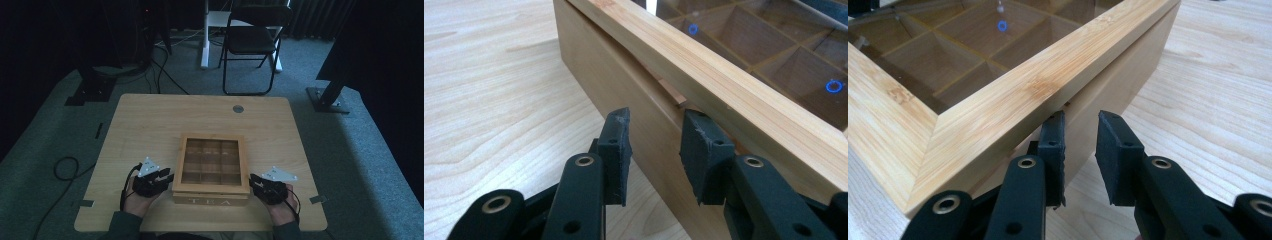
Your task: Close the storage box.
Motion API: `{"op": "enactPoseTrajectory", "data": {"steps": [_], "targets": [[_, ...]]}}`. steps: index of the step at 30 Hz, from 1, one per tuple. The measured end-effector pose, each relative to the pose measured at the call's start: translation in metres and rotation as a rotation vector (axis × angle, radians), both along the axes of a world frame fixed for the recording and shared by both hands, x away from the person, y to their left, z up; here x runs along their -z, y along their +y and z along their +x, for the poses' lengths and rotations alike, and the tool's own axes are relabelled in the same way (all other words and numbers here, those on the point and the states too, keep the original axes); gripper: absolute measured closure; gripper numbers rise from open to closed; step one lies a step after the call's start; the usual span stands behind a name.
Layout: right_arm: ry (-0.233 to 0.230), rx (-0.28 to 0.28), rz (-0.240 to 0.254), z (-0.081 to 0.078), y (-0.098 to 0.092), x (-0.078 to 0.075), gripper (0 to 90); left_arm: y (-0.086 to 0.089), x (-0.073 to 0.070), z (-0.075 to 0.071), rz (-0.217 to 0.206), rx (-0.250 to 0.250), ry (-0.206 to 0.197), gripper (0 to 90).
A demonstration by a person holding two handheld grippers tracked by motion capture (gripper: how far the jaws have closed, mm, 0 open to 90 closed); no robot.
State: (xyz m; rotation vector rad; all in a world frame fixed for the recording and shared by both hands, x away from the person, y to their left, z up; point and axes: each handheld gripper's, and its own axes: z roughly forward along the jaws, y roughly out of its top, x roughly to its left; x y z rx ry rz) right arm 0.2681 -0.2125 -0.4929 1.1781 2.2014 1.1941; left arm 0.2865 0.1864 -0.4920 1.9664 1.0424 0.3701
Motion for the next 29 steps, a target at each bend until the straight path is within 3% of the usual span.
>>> {"op": "enactPoseTrajectory", "data": {"steps": [11,14,18,24,29], "targets": [[0.036,0.010,-0.004,0.003,-0.003,0.008,73.1,0.003,0.006,0.001,0.002,-0.017,0.026,64.0],[0.033,0.020,0.031,0.005,-0.008,0.005,68.7,0.007,0.004,0.001,-0.008,-0.036,0.015,61.4],[0.025,0.046,0.037,0.007,-0.013,0.003,66.0,0.014,0.002,0.002,-0.021,-0.067,0.013,60.9],[0.033,0.093,-0.003,0.014,-0.025,0.009,59.3,0.028,0.005,0.003,-0.045,-0.123,0.017,59.4],[0.076,0.153,-0.012,0.029,-0.041,0.019,48.2,0.035,0.007,0.005,-0.059,-0.154,0.036,58.1]]}}
